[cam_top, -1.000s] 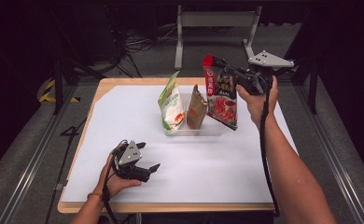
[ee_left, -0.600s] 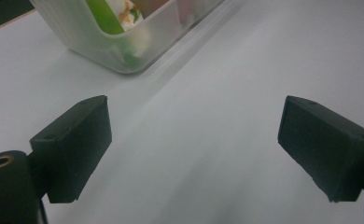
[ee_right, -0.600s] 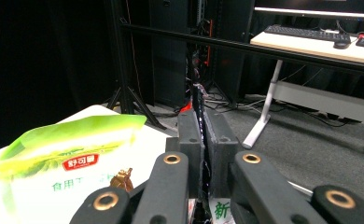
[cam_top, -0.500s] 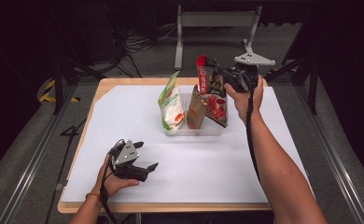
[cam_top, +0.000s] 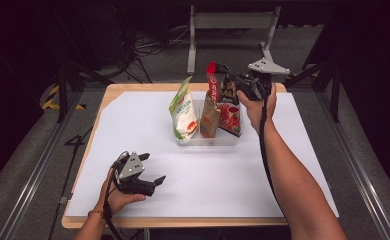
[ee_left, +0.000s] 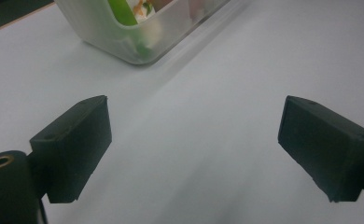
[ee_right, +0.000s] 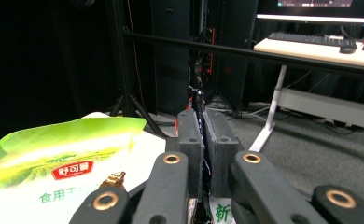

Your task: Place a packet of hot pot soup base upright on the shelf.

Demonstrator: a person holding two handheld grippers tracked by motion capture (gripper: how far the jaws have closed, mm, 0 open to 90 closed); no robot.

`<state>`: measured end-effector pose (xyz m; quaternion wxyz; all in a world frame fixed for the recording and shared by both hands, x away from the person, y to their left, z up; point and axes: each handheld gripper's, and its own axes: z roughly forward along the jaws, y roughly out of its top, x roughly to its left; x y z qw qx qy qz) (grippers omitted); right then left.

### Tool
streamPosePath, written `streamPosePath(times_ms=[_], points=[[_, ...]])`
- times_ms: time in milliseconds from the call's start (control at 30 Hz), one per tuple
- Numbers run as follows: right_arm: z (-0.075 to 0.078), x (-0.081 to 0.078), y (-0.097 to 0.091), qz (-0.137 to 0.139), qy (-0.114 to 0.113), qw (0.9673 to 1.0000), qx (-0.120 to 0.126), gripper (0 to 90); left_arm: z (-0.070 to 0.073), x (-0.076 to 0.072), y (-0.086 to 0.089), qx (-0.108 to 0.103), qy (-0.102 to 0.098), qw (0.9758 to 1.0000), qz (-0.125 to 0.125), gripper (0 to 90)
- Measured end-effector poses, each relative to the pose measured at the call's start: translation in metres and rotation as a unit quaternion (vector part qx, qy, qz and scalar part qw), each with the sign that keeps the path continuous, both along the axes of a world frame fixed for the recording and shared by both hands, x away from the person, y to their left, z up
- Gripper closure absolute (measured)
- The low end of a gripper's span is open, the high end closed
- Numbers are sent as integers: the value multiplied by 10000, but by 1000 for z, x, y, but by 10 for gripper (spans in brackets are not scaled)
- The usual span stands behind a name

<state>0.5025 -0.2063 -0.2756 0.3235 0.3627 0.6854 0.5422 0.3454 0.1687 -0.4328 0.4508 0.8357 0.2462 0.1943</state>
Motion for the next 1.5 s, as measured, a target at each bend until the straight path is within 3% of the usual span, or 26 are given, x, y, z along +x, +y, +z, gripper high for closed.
streamPosePath(times_ms=[500, 600, 1133, 1500], points=[[-21, -6, -2, 312, -37, 9995, -64, 859, 0, 0, 0, 18, 10, 10000, 33, 103], [-24, -8, -6, 314, 4, 9995, 56, 854, 0, 0, -1, 25, 15, 10000, 25, 103], [-22, -13, -21, 310, 179, 9993, -67, 782, -1, 0, -2, 92, 38, 9999, 20, 104], [-21, -24, -34, 285, 170, 9993, -195, 742, -1, 0, -3, 113, 32, 9999, 15, 104]])
